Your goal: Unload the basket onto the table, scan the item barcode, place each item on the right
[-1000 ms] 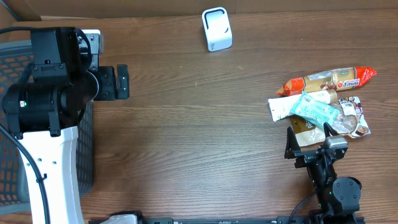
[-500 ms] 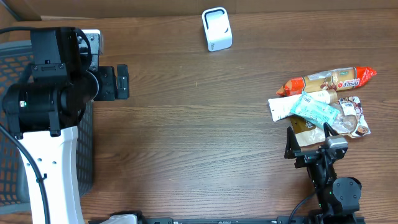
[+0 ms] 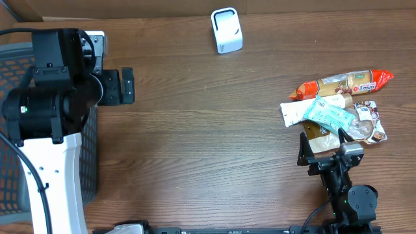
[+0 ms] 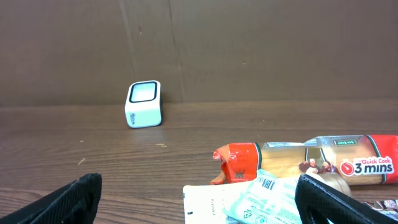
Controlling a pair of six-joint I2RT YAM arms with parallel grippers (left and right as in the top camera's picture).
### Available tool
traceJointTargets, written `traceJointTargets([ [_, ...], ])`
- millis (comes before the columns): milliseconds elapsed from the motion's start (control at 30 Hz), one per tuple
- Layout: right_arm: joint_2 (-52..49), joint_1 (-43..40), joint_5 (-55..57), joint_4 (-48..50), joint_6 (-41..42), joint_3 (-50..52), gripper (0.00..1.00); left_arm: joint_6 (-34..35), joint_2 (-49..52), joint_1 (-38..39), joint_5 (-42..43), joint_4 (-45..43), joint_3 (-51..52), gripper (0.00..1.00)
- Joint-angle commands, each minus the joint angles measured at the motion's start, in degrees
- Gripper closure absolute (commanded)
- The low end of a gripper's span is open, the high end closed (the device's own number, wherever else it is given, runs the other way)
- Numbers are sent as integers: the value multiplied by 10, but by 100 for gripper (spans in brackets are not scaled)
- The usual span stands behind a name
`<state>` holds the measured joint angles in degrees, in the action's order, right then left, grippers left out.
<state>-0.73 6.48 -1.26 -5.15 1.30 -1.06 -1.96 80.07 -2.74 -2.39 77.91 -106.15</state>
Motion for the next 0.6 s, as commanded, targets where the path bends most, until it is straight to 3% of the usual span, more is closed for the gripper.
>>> traceJointTargets([
  [0,6,3,2,3,2,6,0,-11,-69,-2,-20,-22,25,0],
  [100,6,3,2,3,2,6,0,-26,-138,-2,38,-127,119,0],
  [267,6,3,2,3,2,6,0,-62,-293,-2,164,-420,382,0],
  [433,6,3,2,3,2,6,0,-23,-443,-2,185,-663,632,1],
  [567,6,3,2,3,2,6,0,-8,-556,-1,183,-773,798,1],
])
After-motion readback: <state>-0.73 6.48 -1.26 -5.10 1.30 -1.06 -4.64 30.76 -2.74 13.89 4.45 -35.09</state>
